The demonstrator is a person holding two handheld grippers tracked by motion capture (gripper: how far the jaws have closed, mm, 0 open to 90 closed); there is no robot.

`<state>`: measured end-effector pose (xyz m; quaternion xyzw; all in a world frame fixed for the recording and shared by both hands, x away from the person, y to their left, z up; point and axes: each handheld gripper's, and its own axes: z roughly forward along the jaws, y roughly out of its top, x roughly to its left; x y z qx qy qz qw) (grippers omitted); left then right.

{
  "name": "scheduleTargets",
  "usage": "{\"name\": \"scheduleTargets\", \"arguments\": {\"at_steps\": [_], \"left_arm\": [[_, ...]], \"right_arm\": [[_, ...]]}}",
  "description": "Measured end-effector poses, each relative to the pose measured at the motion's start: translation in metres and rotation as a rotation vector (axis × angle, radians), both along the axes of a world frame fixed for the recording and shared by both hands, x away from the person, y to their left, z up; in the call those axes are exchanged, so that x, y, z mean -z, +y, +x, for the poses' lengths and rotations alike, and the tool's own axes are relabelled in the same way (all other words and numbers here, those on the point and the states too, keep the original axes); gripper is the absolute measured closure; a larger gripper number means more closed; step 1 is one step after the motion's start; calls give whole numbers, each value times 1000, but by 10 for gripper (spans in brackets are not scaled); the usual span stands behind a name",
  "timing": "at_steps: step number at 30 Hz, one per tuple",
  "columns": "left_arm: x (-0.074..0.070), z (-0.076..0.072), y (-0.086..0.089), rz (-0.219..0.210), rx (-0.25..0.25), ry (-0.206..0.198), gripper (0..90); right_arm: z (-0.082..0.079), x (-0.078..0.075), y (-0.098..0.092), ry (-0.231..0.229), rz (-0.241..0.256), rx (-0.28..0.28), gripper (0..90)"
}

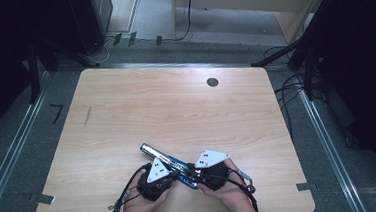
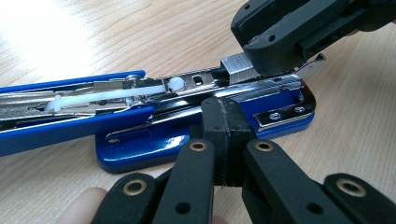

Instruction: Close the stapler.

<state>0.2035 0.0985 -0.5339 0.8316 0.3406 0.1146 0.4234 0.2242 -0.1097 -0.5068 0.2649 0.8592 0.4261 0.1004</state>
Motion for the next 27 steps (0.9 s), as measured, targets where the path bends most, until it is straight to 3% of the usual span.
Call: {"name": "scheduleTargets", "arguments": {"at_steps": [13,18,24,27], "left_arm": [[0,0,0,2,1,-1,900],[0,0,0,1,1,-1,900],[0,0,0,4,2,-1,900],[0,0,0,5,3,-1,900]], "right_arm": [[-1,2,4,-26,-47,-17,799],[2,2,0,14,-1,2,783],[5,-2,-5,28,87,54,900],[7,2,0,43,92,63,900]]}}
